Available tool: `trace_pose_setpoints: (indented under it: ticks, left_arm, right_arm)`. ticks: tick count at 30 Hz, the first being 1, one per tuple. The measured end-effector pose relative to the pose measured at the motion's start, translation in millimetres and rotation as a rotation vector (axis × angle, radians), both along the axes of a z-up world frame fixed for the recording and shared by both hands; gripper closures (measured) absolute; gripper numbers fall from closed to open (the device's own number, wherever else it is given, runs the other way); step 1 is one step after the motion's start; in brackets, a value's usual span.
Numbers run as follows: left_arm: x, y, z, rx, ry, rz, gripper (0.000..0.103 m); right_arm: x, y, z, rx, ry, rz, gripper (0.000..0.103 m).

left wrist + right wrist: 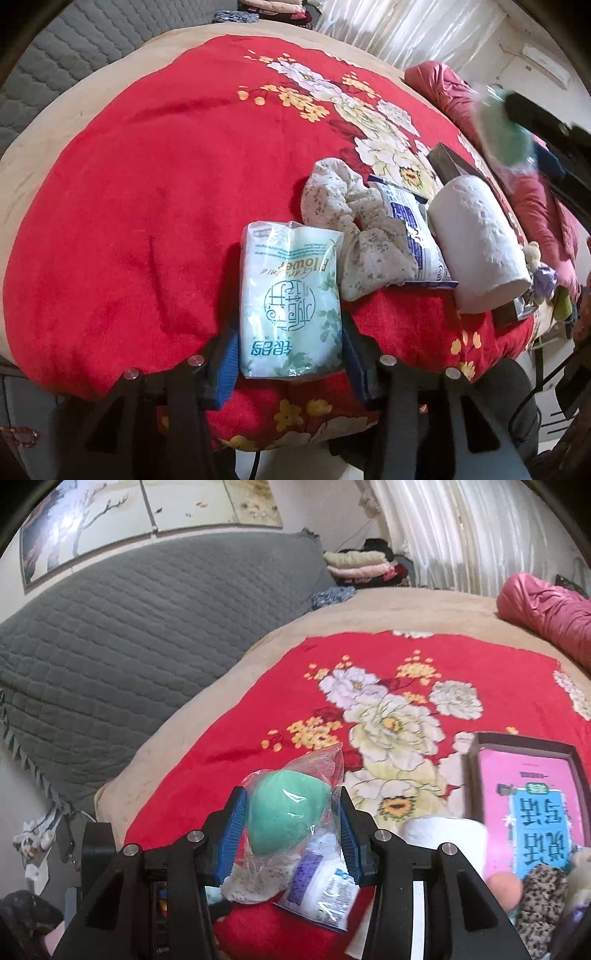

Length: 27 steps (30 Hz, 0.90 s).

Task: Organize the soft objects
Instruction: 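Lift the sponge and tissue pack and carry them toward the tray, then lower the sponge into the tray with the right tool while the left lowers the tissue pack, then open both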

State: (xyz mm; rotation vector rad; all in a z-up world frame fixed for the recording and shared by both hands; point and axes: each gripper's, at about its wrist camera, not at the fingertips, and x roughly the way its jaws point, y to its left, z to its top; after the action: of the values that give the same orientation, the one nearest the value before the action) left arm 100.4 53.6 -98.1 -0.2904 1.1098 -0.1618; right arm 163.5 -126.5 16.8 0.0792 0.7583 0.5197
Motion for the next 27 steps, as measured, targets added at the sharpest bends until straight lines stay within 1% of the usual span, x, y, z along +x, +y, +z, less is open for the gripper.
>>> trace_pose_setpoints:
  ticks: [4, 8, 11, 13, 15, 17, 18, 20, 24, 27]
  left_arm:
    - [-5.9, -2.2, 11.1, 0.028, -0.033, 0.009, 0.055]
    - [-14.1, -8.6, 29.0, 0.082, -0.089, 0.014, 0.055]
    - [-19.2, -12.4, 42.2, 0.089, -0.119, 0.020, 0.055]
    - [-21.1, -18.0, 53.0, 0.075, -0.136, 0.007, 0.055]
    - [-21.7, -28.6, 65.2, 0.088, -0.167, -0.009, 0.055]
    - [-21.6, -38.6, 75.0, 0.075, -0.188, -0.025, 0.055]
    - [-21.1, -45.6, 79.9, 0.066, -0.198, -0.036, 0.055]
    - [-20.6, -60.3, 87.5, 0.073, -0.213, -0.060, 0.055]
    - [-20.9, -90.2, 98.2, 0.054, -0.222, -0.110, 0.055]
    - [-20.6, -120.1, 104.2, 0.077, -0.232, -0.163, 0.055]
  right_arm:
    - [-10.6, -25.8, 11.5, 0.034, -0.027, -0.050, 0.055]
    - [-20.3, -52.5, 17.3, 0.055, -0.042, -0.102, 0.055]
    - [-26.2, -73.2, 18.9, 0.057, -0.052, -0.146, 0.055]
    - [-32.7, -88.2, 20.1, 0.050, -0.066, -0.180, 0.055]
    - [-39.2, -101.7, 20.4, 0.062, -0.077, -0.202, 0.055]
    - [-46.8, -115.8, 19.8, 0.069, -0.084, -0.230, 0.055]
    - [-50.3, -121.3, 19.6, 0.055, -0.092, -0.243, 0.055]
    - [-56.6, -132.7, 18.7, 0.034, -0.106, -0.266, 0.055]
    - [-64.7, -160.5, 15.7, 0.075, -0.110, -0.315, 0.055]
    - [-69.6, -179.1, 15.8, 0.092, -0.126, -0.362, 0.055]
